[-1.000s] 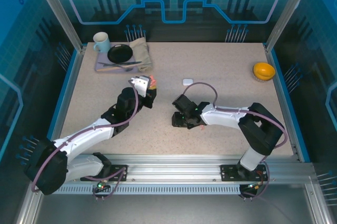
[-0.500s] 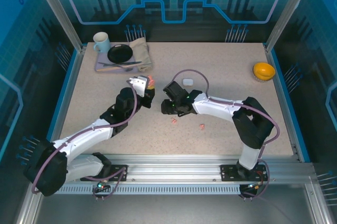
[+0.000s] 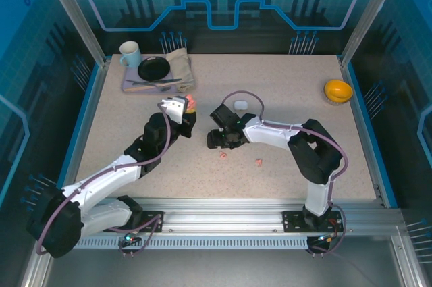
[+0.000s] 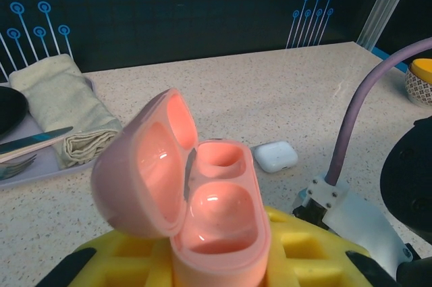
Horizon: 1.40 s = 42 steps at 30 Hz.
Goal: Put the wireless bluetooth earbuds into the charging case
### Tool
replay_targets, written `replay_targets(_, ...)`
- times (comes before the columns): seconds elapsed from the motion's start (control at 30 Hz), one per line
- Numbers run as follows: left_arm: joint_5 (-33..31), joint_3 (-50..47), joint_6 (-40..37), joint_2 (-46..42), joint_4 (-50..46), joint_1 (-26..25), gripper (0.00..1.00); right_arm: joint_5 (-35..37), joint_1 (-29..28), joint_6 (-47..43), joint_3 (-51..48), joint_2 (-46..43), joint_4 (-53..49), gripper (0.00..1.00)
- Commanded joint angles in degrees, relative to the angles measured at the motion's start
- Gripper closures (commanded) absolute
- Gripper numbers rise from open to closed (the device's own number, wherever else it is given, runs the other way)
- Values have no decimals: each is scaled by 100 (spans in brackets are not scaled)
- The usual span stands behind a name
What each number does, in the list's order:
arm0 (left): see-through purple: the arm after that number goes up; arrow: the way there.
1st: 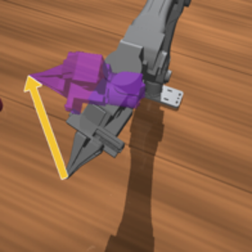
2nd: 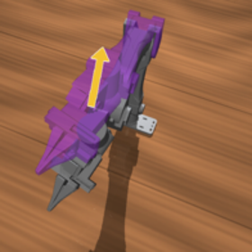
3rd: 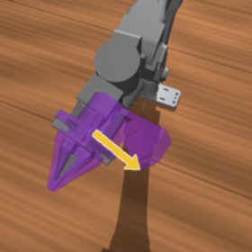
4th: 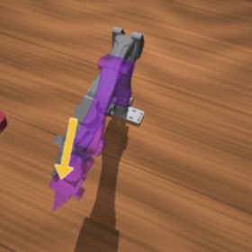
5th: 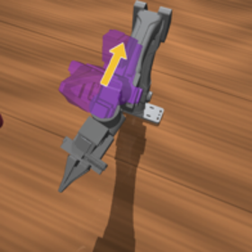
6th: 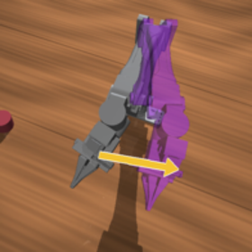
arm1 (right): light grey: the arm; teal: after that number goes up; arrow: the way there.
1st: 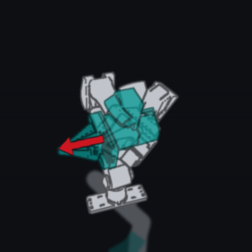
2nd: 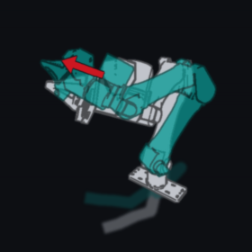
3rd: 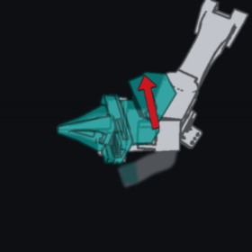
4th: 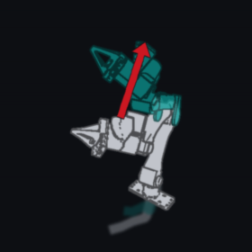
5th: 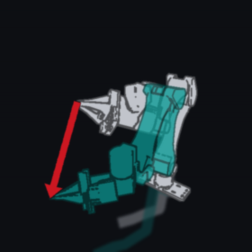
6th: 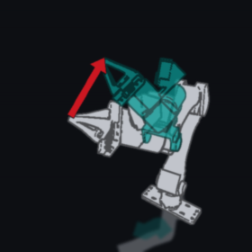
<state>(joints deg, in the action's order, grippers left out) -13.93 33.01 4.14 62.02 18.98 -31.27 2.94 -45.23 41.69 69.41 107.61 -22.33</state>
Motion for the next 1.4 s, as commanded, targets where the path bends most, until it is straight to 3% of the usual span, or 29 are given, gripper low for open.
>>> replay_targets(0.0,-46,-76,-80,-164,-70,47,100,-222,-155,-92,121,278,-198,38)
replay_targets(0.43,-68,-103,-79,-342,-114,62,100,-417,-828,-32,236,543,-359,41)
replay_targets(0.77,-47,-85,-72,-314,-91,77,100,-415,-1113,66,-153,3,-463,43)
replay_targets(1.07,-12,-59,-55,-182,47,96,100,-250,-1250,606,-519,-963,-533,37)
replay_targets(1.37,51,-28,-63,-132,106,136,100,-310,-1690,919,-741,-812,-471,32)
